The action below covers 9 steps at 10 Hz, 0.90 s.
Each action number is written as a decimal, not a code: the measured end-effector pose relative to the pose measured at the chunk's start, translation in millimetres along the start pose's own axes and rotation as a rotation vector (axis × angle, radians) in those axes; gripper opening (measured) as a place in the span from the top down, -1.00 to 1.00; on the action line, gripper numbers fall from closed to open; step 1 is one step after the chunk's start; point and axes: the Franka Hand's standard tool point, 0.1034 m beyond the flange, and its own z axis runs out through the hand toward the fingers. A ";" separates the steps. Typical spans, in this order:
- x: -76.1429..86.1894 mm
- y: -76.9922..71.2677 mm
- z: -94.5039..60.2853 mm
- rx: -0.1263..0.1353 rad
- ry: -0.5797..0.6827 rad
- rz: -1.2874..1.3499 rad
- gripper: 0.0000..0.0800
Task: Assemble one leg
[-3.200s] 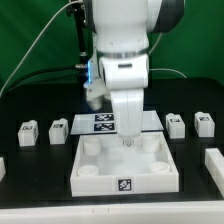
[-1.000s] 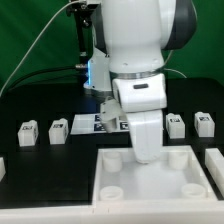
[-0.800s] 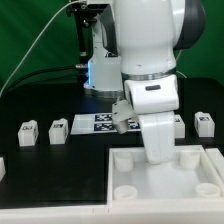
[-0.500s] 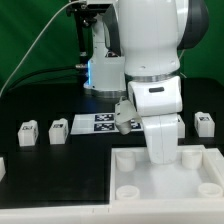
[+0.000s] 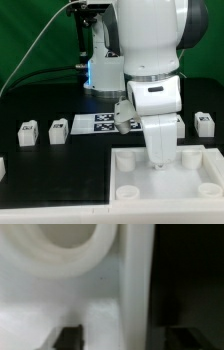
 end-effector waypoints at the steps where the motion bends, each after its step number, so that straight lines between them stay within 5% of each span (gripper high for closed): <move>1: -0.1 0.2 -0.2 -0.001 0.000 0.000 -0.41; 4: -0.3 0.6 -0.4 -0.001 0.000 0.001 -0.62; 9: -0.3 -1.6 -7.1 -0.007 -0.002 0.052 -0.62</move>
Offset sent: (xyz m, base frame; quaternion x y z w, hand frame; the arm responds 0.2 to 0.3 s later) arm 0.0000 0.0000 0.0000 0.0000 0.0000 0.0000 1.0000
